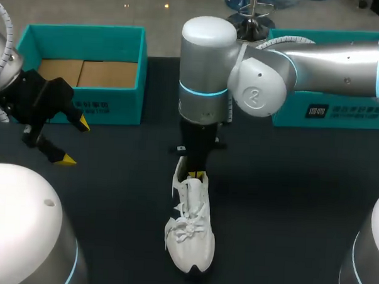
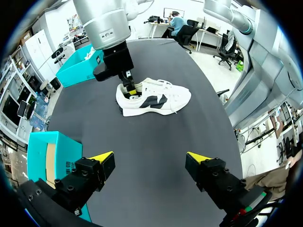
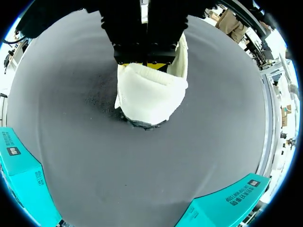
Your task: Take the shoe out of the shoebox, open the shoe tongue, remove and reinsert the insole, then place the shoe into the shoebox
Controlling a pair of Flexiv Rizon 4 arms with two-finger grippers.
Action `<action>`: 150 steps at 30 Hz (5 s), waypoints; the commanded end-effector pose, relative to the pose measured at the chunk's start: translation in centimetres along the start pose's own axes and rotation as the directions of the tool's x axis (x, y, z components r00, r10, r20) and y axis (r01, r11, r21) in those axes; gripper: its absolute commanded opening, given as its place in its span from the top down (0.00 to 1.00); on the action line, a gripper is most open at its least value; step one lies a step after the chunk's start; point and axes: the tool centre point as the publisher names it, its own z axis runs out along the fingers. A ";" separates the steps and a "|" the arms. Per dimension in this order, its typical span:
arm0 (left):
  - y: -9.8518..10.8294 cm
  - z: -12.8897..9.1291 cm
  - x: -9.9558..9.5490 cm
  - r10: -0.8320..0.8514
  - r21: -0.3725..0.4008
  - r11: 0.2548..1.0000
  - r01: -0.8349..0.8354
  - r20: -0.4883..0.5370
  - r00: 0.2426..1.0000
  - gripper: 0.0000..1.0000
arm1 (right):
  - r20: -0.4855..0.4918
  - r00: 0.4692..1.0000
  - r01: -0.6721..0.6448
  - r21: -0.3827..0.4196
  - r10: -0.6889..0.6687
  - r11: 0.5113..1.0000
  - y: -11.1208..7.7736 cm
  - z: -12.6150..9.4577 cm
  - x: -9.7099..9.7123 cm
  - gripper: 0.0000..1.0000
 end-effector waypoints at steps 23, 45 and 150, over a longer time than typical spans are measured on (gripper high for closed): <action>0.0 0.0 0.0 0.000 -0.003 1.000 0.000 0.000 1.000 0.00 | 0.033 0.999 -0.017 0.060 0.015 0.998 -2.8 0.2 2.3 0.70; 0.0 0.0 0.0 0.000 -0.003 1.000 0.000 0.000 1.000 0.00 | 0.055 0.998 -0.037 0.008 0.037 0.999 -3.0 -0.1 2.5 0.00; 0.0 0.0 0.0 0.000 -0.003 1.000 0.000 0.000 1.000 0.00 | 0.208 0.394 0.919 -0.066 -0.895 0.389 -0.6 -9.3 0.8 0.00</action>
